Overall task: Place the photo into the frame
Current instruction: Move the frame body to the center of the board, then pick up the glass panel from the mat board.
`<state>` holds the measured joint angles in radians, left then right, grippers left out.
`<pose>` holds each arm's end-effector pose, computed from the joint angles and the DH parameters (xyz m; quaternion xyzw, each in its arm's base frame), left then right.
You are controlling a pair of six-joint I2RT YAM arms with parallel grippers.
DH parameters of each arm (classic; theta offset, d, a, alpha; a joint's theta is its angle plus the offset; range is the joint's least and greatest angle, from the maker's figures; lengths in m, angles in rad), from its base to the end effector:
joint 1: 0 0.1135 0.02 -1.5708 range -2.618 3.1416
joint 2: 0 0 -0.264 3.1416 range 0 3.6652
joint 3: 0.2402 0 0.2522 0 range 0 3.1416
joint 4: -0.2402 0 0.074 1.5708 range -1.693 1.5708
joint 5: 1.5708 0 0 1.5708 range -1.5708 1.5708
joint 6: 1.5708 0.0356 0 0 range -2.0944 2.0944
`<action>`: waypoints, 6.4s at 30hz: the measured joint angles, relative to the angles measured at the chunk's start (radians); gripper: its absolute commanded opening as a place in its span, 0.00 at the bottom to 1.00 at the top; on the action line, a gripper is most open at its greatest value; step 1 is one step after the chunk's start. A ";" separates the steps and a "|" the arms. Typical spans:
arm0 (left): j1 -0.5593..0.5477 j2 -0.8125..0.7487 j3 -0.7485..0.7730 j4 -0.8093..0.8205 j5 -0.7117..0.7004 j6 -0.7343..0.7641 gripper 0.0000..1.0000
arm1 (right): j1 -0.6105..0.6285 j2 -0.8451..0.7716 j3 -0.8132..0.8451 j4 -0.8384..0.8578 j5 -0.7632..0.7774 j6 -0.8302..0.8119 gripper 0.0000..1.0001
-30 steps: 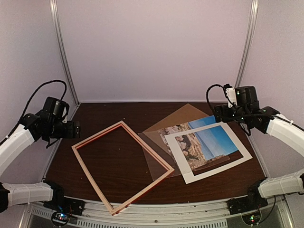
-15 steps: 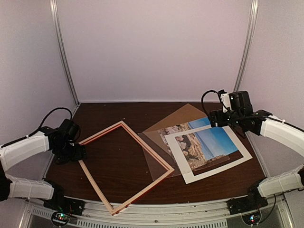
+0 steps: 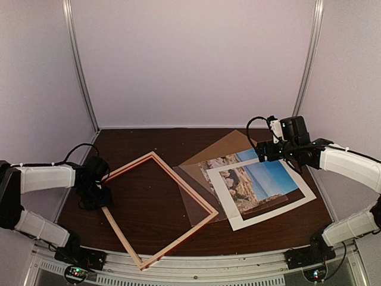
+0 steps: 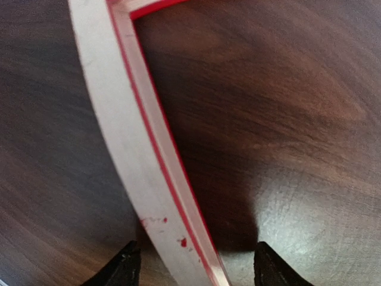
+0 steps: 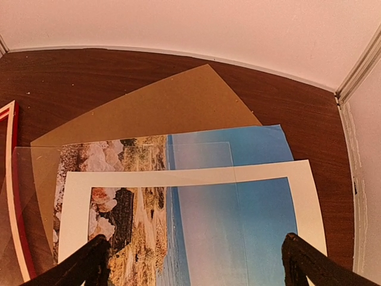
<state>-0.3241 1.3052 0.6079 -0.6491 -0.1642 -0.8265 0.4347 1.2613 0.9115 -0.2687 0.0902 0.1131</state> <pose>0.1927 -0.0586 0.1505 -0.2551 0.9570 0.0077 0.1380 0.2548 0.1148 0.2739 -0.1217 0.8797 0.0853 0.4517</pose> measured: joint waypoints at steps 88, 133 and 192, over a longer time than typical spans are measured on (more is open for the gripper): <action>-0.206 0.806 1.258 -0.090 0.449 0.593 0.97 | -0.222 0.154 -0.098 -0.199 -0.062 0.258 1.00; -0.336 1.240 1.674 -0.312 0.650 0.623 0.62 | -0.413 0.142 -0.265 -0.101 -0.327 0.354 0.88; -0.319 0.661 0.866 0.082 0.927 0.380 0.00 | -0.393 0.097 -0.143 -0.212 -0.445 0.271 0.90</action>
<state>-0.6430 1.9663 1.4742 -0.5667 0.7631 -0.4465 0.0418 1.3579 0.7681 -0.4812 -0.3550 0.3843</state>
